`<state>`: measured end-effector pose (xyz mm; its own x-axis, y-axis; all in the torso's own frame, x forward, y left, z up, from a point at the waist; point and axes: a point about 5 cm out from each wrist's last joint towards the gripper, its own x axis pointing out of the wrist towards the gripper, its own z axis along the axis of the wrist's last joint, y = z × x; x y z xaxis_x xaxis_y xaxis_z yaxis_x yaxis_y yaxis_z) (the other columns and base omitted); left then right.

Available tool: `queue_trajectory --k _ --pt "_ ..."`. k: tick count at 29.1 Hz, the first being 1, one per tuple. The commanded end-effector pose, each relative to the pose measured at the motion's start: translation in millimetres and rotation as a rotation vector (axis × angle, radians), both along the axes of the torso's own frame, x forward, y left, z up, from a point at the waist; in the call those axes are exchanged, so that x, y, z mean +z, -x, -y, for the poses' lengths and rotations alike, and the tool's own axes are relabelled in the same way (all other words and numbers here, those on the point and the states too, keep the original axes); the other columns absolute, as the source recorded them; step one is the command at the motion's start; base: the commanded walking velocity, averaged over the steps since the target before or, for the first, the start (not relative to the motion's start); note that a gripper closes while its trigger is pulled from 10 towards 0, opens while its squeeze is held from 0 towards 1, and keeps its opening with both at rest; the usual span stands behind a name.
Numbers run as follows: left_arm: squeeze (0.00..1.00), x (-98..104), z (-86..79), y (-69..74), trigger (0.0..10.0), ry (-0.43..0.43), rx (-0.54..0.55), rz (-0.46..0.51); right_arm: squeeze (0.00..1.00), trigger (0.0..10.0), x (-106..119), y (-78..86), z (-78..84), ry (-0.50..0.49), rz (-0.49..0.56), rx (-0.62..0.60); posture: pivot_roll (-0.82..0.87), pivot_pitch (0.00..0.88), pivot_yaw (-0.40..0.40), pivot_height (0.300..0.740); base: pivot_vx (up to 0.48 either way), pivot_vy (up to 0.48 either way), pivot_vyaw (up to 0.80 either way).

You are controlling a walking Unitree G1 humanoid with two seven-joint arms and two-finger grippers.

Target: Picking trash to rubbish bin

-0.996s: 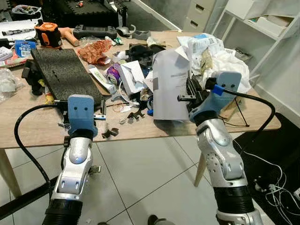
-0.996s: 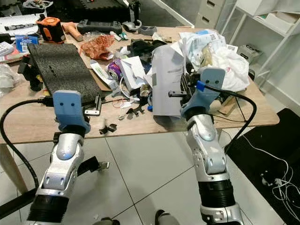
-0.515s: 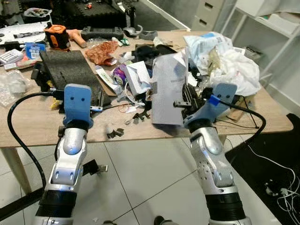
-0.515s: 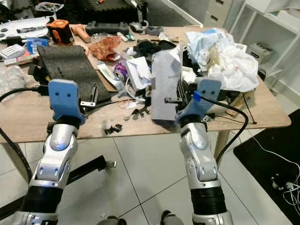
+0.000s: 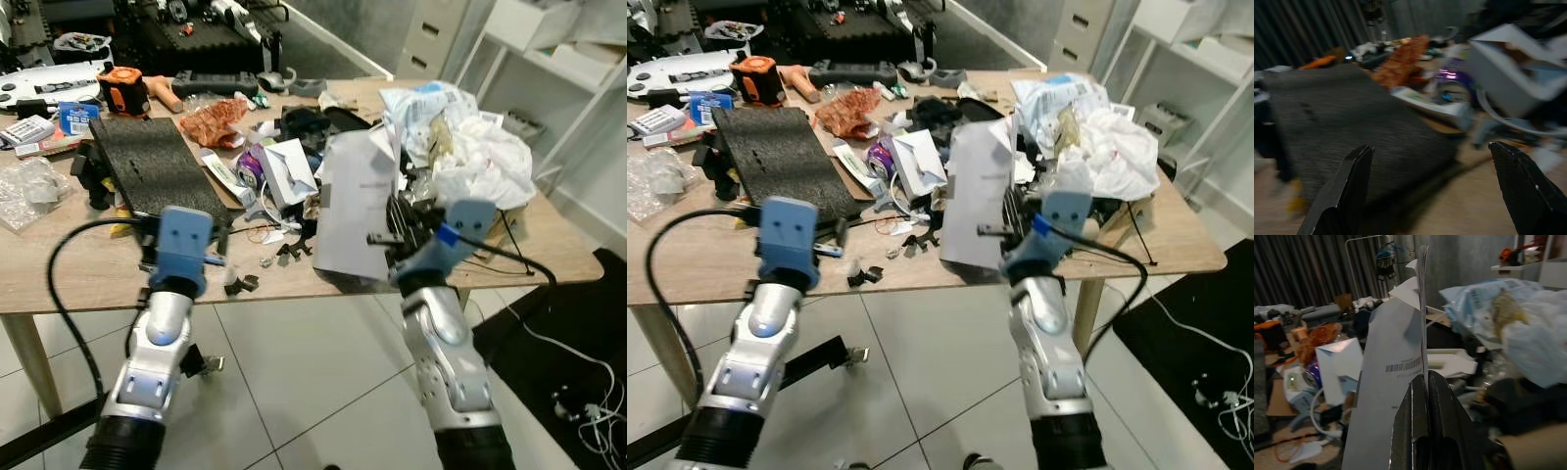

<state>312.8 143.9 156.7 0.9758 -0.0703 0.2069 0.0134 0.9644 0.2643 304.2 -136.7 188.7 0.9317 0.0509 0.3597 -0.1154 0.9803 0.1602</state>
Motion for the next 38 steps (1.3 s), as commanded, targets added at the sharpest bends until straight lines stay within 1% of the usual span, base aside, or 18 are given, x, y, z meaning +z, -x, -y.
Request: queue_trajectory --k 1,4,6,7,10,11,13,14,15,16,18,20,23,25,29,34,36,38 --pt "0.0 -7.9 3.0 3.0 10.0 -0.009 -0.006 -0.021 0.0 10.0 -2.9 2.0 5.1 0.001 0.001 -0.015 0.02 0.09 -0.011 0.74 0.0 0.0 0.0" --pt "0.0 -5.0 3.9 5.8 10.0 0.001 -0.017 -0.022 0.0 10.0 -2.4 5.7 9.9 0.009 0.002 -0.037 0.02 0.067 -0.007 0.74 0.0 0.0 0.0" --pt "0.0 -2.1 2.3 4.3 10.0 -0.006 -0.007 -0.019 0.0 10.0 -0.1 6.2 14.8 0.004 0.009 -0.06 0.02 0.096 -0.009 0.74 0.0 0.0 0.0" --pt "0.0 -1.7 0.2 3.1 10.0 0.001 0.004 -0.019 0.0 10.0 0.2 4.7 14.5 0.014 0.007 -0.062 0.0 0.116 -0.007 0.74 0.0 0.0 0.0" --pt "0.0 -4.2 -3.5 1.5 10.0 0.012 0.023 -0.017 0.0 10.0 4.0 4.1 11.7 0.033 0.023 -0.057 -0.03 0.096 0.011 0.74 0.0 0.0 0.0" --pt "0.0 -5.6 -2.4 -4.7 10.0 -0.004 0.017 -0.015 0.0 10.0 10.0 1.4 8.2 0.044 0.044 -0.045 -0.05 0.127 0.016 0.74 0.0 0.0 0.0" --pt "0.0 -1.7 0.1 -12.4 10.0 -0.022 0.01 -0.015 0.0 10.0 15.9 -3.0 6.7 0.053 0.046 -0.044 -0.07 0.125 0.018 0.74 0.0 0.0 0.0" --pt "0.0 4.5 3.3 -20.0 10.0 0.008 -0.001 0.006 0.0 10.0 20.1 -5.7 4.8 0.047 0.061 -0.038 -0.08 0.117 0.019 0.74 0.0 0.0 0.0" --pt "0.0 4.5 3.3 -20.0 10.0 0.008 -0.001 0.006 0.0 10.0 20.1 -5.7 4.8 0.047 0.061 -0.038 -0.08 0.117 0.019 0.74 0.0 0.0 0.0" --pt "0.0 6.0 3.2 -25.7 10.0 -0.01 -0.007 0.011 0.0 10.0 18.0 -8.6 2.1 0.073 0.035 -0.066 -0.1 0.114 0.021 0.74 0.0 0.0 0.0" --pt "0.0 12.0 0.3 -32.0 10.0 -0.007 0.005 0.019 0.0 10.0 21.1 -11.3 -1.3 0.037 0.024 -0.076 -0.09 0.104 0.025 0.74 0.0 0.0 0.0" --pt "0.0 17.5 7.6 -34.8 10.0 0.008 0.009 0.029 0.0 10.0 19.0 -11.0 -1.8 0.014 0.021 -0.062 -0.05 0.111 0.019 0.74 0.0 0.0 0.0" --pt "0.0 25.9 12.5 -34.2 10.0 0.008 -0.011 0.049 0.0 10.0 17.8 -11.6 -5.4 -0.008 0.03 -0.047 -0.01 0.098 0.019 0.74 0.0 0.0 0.0" --pt "0.0 28.6 4.2 -33.4 10.0 0.017 0.008 0.064 0.0 10.0 23.5 -11.4 -9.5 -0.021 0.062 -0.03 0.0 0.088 0.017 0.74 0.0 0.0 0.0" --pt "0.0 31.6 -15.5 -29.1 10.0 -0.023 0.048 0.098 0.0 10.0 30.2 -15.9 -13.1 0.011 0.108 0.011 0.05 0.093 0.002 0.74 0.0 0.0 0.0" --pt "0.0 28.9 -22.7 -21.1 10.0 -0.043 0.058 0.098 0.0 10.0 25.4 -18.6 -11.8 0.007 0.085 0.016 0.06 0.075 -0.013 0.74 0.0 0.0 0.0" --pt "0.0 19.4 -28.0 -15.7 10.0 -0.036 0.088 0.07 0.0 10.0 24.7 -16.3 -13.9 0.01 0.096 0.028 0.03 0.059 0.005 0.74 0.0 0.0 0.0" --pt "0.0 14.2 -26.5 -14.8 10.0 -0.028 0.092 0.053 0.0 10.0 23.7 -14.9 -12.6 0.019 0.098 0.026 0.01 0.054 0.005 0.74 0.0 0.0 0.0"
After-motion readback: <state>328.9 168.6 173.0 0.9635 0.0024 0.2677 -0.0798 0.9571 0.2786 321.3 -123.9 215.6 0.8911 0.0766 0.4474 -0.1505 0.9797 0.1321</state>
